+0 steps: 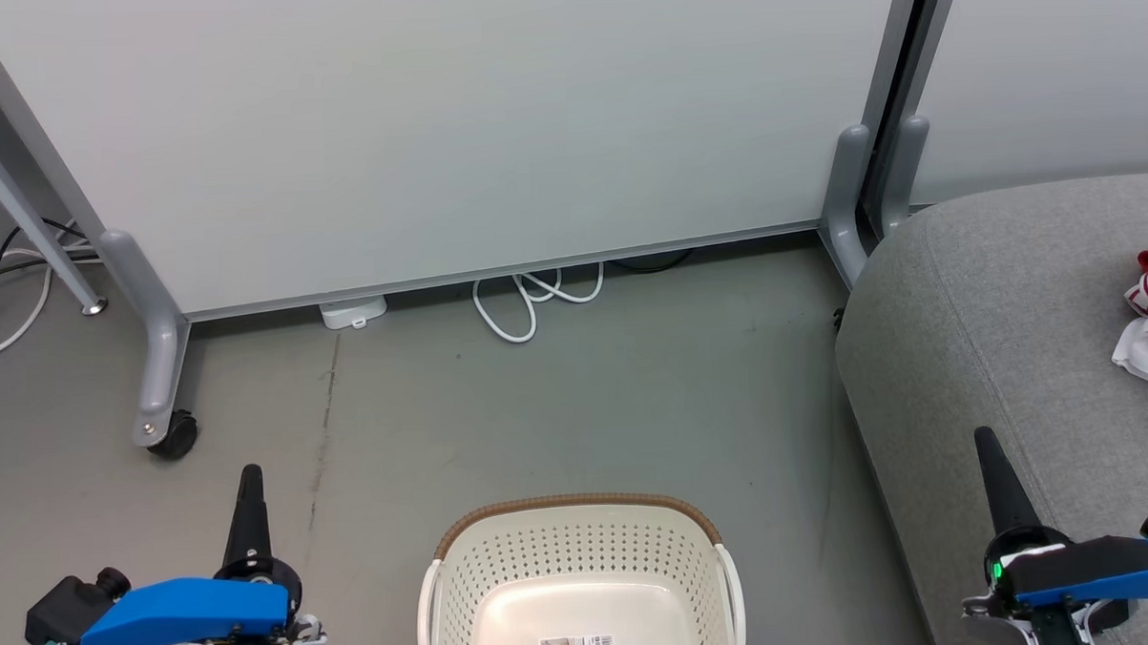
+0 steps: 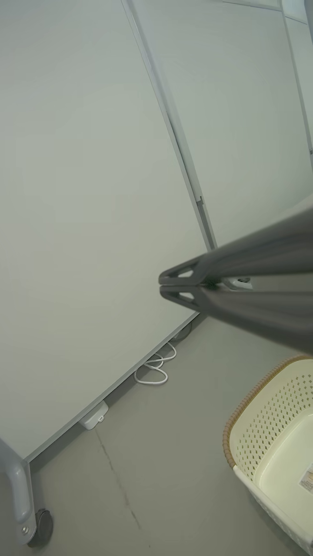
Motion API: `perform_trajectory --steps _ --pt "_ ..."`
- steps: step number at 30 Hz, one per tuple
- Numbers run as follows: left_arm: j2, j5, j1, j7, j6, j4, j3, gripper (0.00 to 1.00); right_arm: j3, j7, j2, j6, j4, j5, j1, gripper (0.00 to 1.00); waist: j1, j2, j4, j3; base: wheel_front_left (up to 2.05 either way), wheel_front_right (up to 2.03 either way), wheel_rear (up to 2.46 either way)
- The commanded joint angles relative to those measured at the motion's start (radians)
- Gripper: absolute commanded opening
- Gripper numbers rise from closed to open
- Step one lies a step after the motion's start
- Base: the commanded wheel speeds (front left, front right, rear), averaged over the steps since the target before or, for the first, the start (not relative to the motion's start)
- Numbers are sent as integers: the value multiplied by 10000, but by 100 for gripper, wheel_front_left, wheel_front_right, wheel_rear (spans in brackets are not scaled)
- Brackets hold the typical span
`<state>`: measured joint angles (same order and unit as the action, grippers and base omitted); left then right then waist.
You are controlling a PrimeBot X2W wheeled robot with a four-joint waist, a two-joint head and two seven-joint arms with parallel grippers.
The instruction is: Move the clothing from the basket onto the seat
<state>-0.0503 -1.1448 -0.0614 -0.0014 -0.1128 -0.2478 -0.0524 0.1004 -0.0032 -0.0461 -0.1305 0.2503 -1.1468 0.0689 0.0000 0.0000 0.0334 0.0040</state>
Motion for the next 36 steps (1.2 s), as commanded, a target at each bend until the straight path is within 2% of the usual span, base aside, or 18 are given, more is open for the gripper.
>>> perform_trajectory --steps 1,36 --pt "-2 -218 -236 49 -65 94 -74 0 24 57 -52 -3 -99 -234 225 0 0 0 -6 0 0 0 0" --pt "0 -3304 -453 831 -161 57 -482 0 113 847 -62 -4 -78 -3297 382 0 0 0 -214 -6 0 0 0"
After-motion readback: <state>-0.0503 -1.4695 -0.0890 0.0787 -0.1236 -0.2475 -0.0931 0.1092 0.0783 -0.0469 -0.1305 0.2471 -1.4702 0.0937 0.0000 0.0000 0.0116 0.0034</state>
